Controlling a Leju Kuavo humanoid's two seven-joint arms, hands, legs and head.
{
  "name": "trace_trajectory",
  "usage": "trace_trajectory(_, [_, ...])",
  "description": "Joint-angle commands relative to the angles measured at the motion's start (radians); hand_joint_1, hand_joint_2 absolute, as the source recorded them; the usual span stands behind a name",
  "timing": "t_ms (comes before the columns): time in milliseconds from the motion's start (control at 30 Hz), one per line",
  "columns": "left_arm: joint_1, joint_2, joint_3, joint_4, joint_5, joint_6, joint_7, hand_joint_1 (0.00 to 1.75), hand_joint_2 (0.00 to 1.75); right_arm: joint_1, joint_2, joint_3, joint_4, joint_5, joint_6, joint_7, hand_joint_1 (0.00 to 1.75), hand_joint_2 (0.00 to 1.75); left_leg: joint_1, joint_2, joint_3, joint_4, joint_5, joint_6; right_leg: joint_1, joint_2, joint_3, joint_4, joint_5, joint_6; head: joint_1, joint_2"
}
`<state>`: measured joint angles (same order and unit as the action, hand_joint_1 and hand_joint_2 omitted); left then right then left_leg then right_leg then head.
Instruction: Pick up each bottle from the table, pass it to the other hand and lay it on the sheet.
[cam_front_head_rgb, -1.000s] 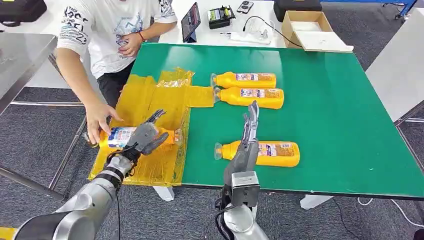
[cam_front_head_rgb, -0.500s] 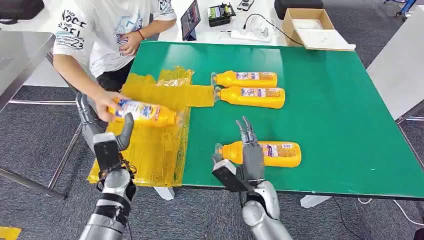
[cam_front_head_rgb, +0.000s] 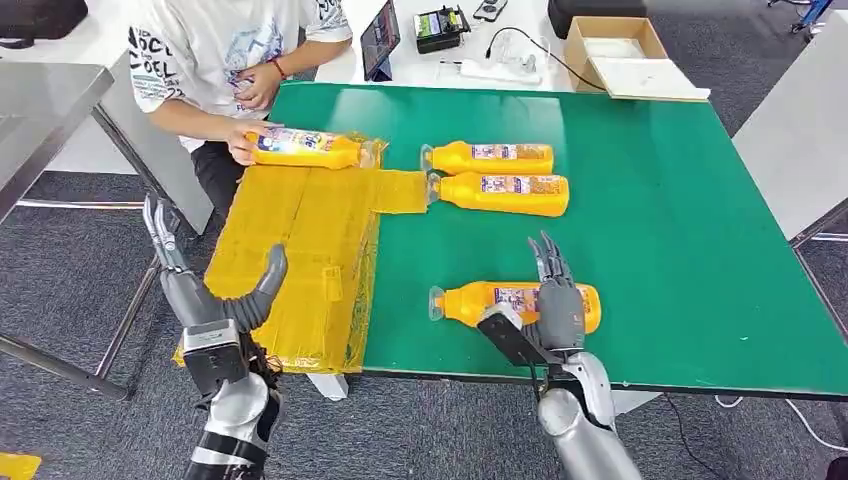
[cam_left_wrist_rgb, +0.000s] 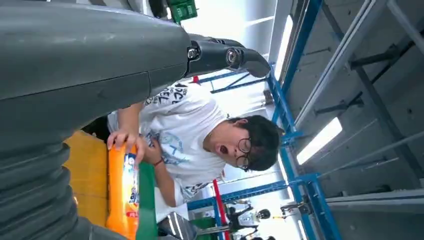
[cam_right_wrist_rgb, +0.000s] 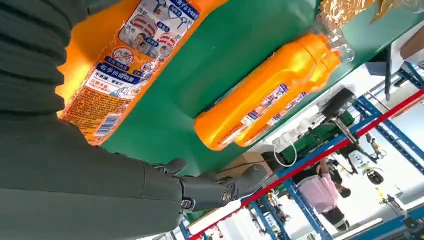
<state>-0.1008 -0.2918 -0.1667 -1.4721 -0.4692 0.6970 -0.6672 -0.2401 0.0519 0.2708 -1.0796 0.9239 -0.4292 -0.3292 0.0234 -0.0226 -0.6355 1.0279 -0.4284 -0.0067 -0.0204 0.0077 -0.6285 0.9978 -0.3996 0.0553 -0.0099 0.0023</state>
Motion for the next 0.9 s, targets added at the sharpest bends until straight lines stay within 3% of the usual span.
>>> trace_trajectory(33, [-0.01, 0.017, -0.019, 0.004, -0.004, 0.001, -0.031, 0.0, 1.75, -0.046, -0.02, -0.013, 0.062, 0.011, 0.019, 0.007, 0.0, 1.75, 0.0, 0.003, 0.005, -0.001, -0.002, 0.002, 0.001, 0.0, 0.005, -0.002, -0.001, -0.002, 0.0, 0.0])
trace_trajectory(300, [-0.006, 0.07, -0.166, 0.051, 0.208, -0.002, -0.031, 0.0, 1.75, -0.066, -0.137, -0.042, 0.117, 0.083, 0.157, 0.065, 0.0, 1.75, -0.001, -0.001, 0.004, -0.002, 0.0, 0.002, 0.0, -0.003, 0.004, -0.002, -0.001, -0.001, 0.0, 0.0])
trace_trajectory(567, [-0.036, 0.066, -0.159, 0.166, 0.222, -0.08, -0.031, 0.0, 1.75, -0.129, -0.212, -0.017, 0.16, 0.084, 0.289, 0.071, 0.0, 1.75, -0.002, 0.002, 0.005, -0.002, -0.001, 0.002, -0.001, 0.0, 0.005, -0.002, 0.0, -0.002, 0.0, 0.0])
trace_trajectory(600, [-0.08, 0.048, -0.165, 0.272, 0.223, -0.173, -0.031, 0.0, 1.75, -0.203, -0.351, 0.047, 0.259, -0.033, 0.591, 0.049, 0.0, 1.75, -0.002, 0.003, 0.007, -0.002, -0.001, 0.002, 0.0, 0.0, 0.007, -0.003, -0.001, -0.003, 0.0, 0.0])
trace_trajectory(700, [-0.129, 0.031, -0.19, 0.352, 0.246, -0.168, -0.031, 0.0, 1.75, -0.262, -0.521, 0.055, 0.35, -0.114, 0.671, -0.094, 0.0, 1.75, -0.002, -0.005, 0.005, -0.001, 0.001, 0.004, -0.001, -0.008, 0.008, -0.003, -0.001, -0.001, -0.001, 0.0])
trace_trajectory(833, [-0.138, 0.034, -0.206, 0.367, 0.261, -0.173, -0.031, 0.0, 1.75, -0.241, -0.61, 0.063, 0.274, -0.171, 0.757, -0.09, 0.0, 1.75, -0.003, -0.009, 0.005, 0.0, 0.002, 0.006, -0.002, -0.011, 0.009, -0.004, 0.0, 0.001, 0.001, 0.0])
trace_trajectory(900, [-0.143, 0.035, -0.211, 0.373, 0.265, -0.177, -0.031, 0.0, 1.75, -0.2, -0.678, 0.08, 0.154, -0.247, 0.836, -0.034, 0.0, 1.75, -0.004, -0.007, 0.003, 0.0, 0.002, 0.006, -0.003, -0.008, 0.008, -0.005, 0.001, 0.001, 0.0, 0.0])
